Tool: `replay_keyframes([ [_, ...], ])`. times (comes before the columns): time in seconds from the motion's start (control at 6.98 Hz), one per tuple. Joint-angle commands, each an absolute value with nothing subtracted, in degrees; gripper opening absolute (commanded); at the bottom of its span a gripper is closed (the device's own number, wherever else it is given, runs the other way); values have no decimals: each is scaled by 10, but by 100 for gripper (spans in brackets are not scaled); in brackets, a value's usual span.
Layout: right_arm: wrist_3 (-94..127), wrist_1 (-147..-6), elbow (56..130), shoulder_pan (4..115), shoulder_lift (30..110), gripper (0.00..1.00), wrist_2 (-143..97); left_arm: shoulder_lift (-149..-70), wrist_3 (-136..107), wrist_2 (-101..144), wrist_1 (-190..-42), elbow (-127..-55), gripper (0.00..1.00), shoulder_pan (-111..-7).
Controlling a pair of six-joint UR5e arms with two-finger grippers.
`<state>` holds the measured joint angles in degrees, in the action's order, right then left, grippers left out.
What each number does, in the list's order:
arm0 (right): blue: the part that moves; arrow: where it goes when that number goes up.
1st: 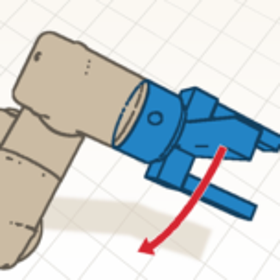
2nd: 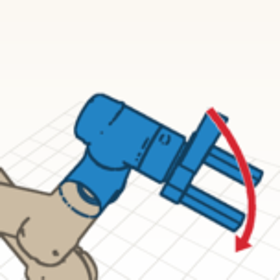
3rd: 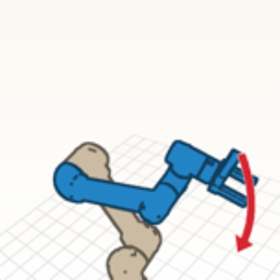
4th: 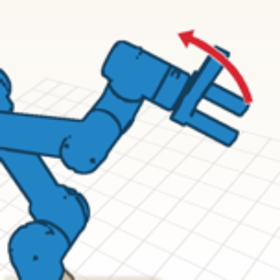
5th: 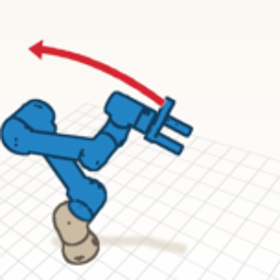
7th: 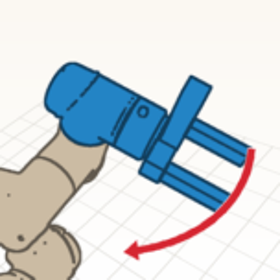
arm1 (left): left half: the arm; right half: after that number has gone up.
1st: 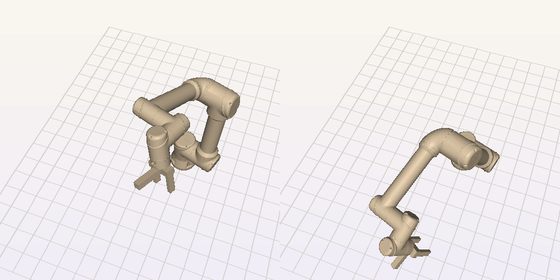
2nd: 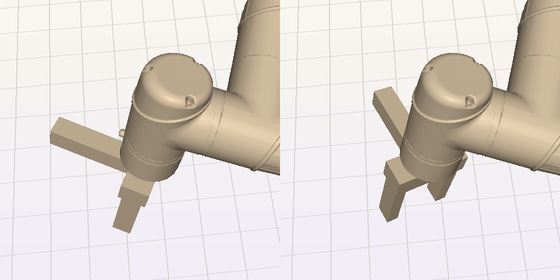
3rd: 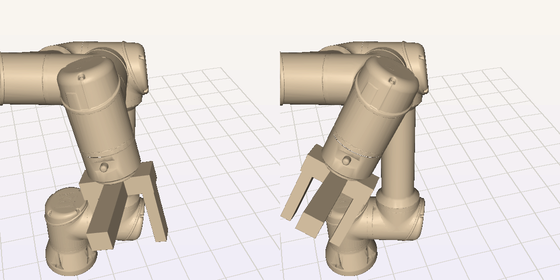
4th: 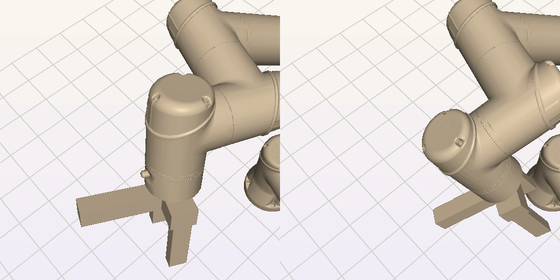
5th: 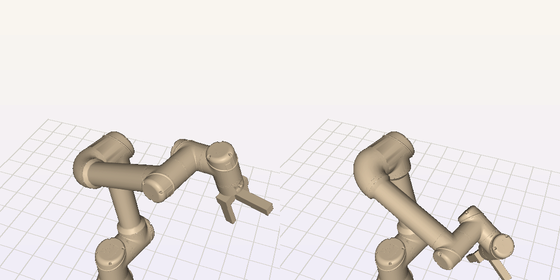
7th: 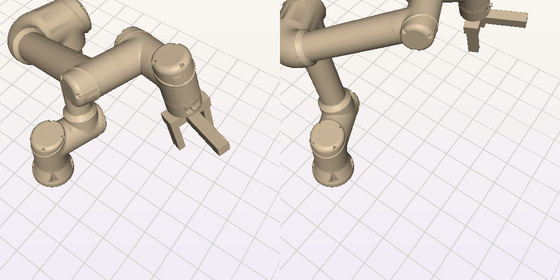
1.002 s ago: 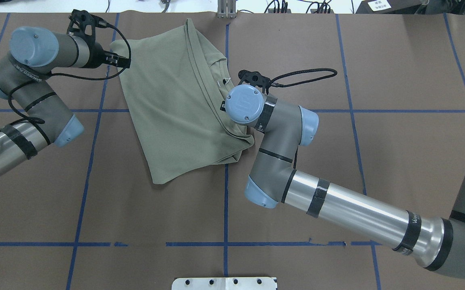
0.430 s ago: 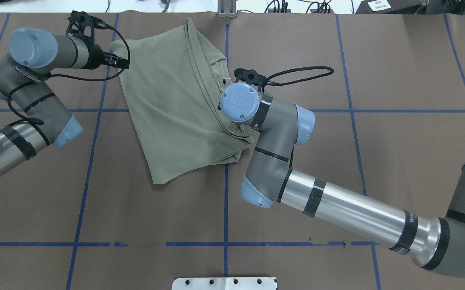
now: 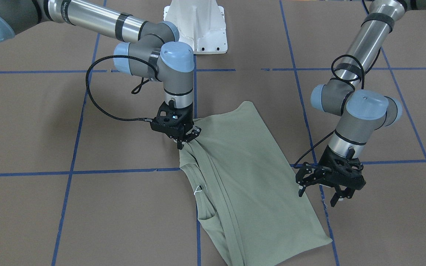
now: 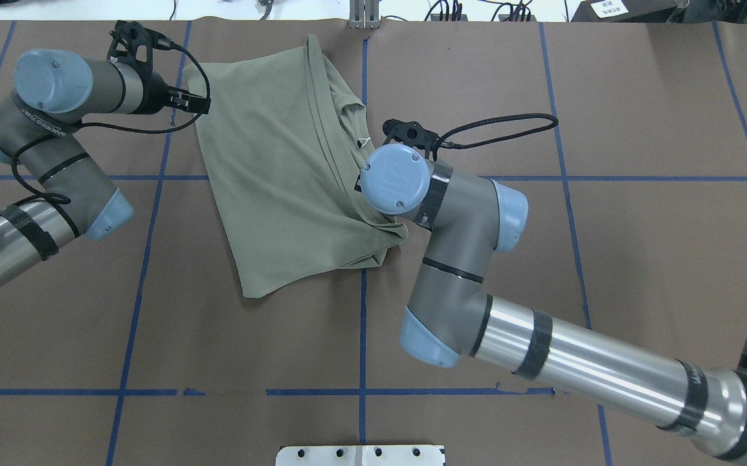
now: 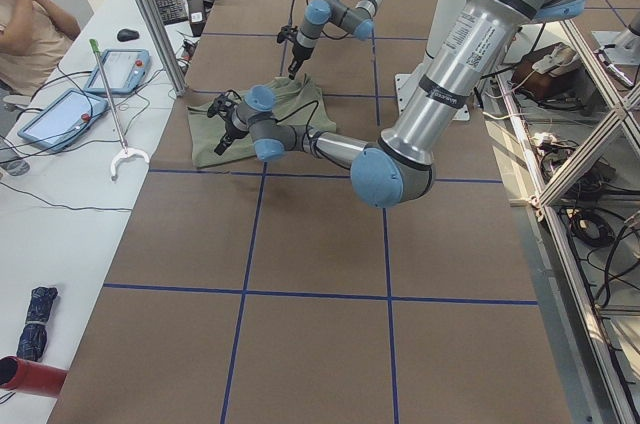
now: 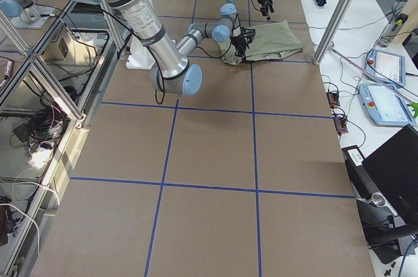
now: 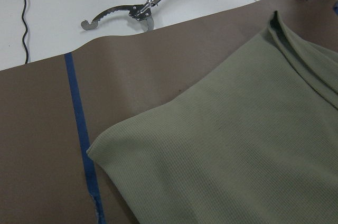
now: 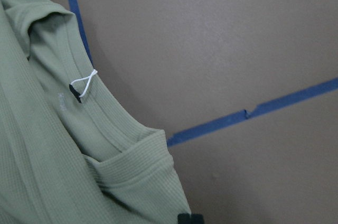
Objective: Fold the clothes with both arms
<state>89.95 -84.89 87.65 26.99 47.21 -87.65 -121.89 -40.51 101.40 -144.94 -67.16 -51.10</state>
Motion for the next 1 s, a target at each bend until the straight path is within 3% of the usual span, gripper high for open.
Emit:
replay_keyframes([
  [0.0, 930, -908, 1061, 190, 594, 0, -816, -1219, -405, 1014, -1453, -672, 100, -511],
  [0.29, 938, -908, 1101, 166, 642, 0, -794, -1219, -405, 1014, -1453, -673, 100, -510],
  [0.57, 924, -907, 1103, 168, 657, 99, -795, -1219, -405, 1014, -1453, -674, 100, -507],
  [0.86, 799, -907, 1104, 192, 636, 100, -836, -1219, -405, 1014, -1453, -674, 100, -507],
])
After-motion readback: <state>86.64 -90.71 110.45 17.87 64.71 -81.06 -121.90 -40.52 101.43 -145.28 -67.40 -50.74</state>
